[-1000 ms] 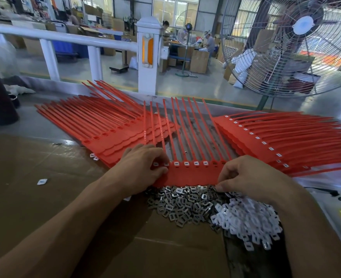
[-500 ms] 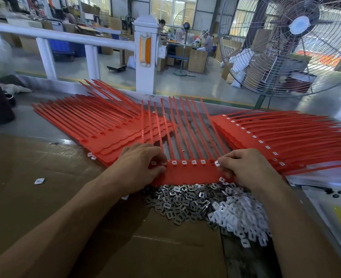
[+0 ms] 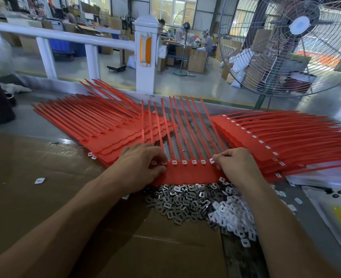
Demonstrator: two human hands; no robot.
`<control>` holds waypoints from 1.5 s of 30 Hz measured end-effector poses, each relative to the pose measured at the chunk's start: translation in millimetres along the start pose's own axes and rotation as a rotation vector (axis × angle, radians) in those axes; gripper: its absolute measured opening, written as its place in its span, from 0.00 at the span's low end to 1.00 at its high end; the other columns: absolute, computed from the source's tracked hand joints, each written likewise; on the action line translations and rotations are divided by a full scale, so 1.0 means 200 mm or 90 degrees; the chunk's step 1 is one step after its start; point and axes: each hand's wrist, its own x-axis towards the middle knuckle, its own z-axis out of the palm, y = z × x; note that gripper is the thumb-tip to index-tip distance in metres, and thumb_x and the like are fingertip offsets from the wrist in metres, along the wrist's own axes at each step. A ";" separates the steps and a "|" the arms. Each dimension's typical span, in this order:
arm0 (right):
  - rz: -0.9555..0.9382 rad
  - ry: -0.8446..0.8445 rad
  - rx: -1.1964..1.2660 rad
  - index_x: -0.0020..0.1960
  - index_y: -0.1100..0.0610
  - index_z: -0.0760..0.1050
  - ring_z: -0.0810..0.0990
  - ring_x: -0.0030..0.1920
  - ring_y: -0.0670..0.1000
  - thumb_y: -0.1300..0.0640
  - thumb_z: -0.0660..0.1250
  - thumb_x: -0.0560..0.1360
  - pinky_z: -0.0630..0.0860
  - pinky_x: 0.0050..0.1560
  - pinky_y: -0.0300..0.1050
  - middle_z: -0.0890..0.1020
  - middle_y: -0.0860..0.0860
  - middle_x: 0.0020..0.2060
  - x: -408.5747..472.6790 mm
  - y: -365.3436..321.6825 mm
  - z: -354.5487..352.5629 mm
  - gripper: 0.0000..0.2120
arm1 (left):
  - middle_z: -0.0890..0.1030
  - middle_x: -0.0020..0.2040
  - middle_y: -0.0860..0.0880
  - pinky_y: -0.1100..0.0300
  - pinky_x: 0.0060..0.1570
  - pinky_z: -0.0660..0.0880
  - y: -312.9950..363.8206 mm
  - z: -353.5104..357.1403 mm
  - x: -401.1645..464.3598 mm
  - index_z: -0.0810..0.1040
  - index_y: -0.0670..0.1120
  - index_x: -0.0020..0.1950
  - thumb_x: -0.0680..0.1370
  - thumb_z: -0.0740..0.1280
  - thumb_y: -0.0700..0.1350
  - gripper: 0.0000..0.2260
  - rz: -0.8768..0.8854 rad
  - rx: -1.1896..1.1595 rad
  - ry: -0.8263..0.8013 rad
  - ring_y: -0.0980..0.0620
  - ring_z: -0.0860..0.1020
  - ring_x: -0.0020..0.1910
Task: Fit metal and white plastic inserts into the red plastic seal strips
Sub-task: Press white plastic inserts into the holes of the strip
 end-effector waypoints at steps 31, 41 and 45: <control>-0.075 -0.014 -0.071 0.51 0.48 0.87 0.83 0.30 0.44 0.61 0.67 0.79 0.75 0.27 0.35 0.85 0.44 0.38 -0.08 0.01 -0.06 0.12 | 0.75 0.57 0.62 0.54 0.66 0.62 -0.02 0.01 0.00 0.77 0.62 0.60 0.79 0.67 0.58 0.10 0.017 -0.006 0.007 0.59 0.69 0.61; -0.248 0.018 -0.557 0.59 0.50 0.82 0.80 0.55 0.56 0.61 0.60 0.80 0.72 0.46 0.48 0.77 0.52 0.54 -0.14 -0.12 -0.01 0.16 | 0.75 0.56 0.62 0.54 0.65 0.62 -0.02 0.01 0.00 0.77 0.62 0.60 0.79 0.67 0.58 0.10 0.008 -0.002 0.011 0.59 0.69 0.60; -0.265 0.004 -0.548 0.58 0.49 0.83 0.80 0.56 0.56 0.62 0.61 0.79 0.70 0.47 0.46 0.78 0.51 0.55 -0.13 -0.11 -0.01 0.15 | 0.75 0.57 0.62 0.53 0.66 0.62 -0.01 0.01 0.00 0.77 0.62 0.61 0.79 0.67 0.58 0.11 0.009 -0.001 0.005 0.59 0.69 0.61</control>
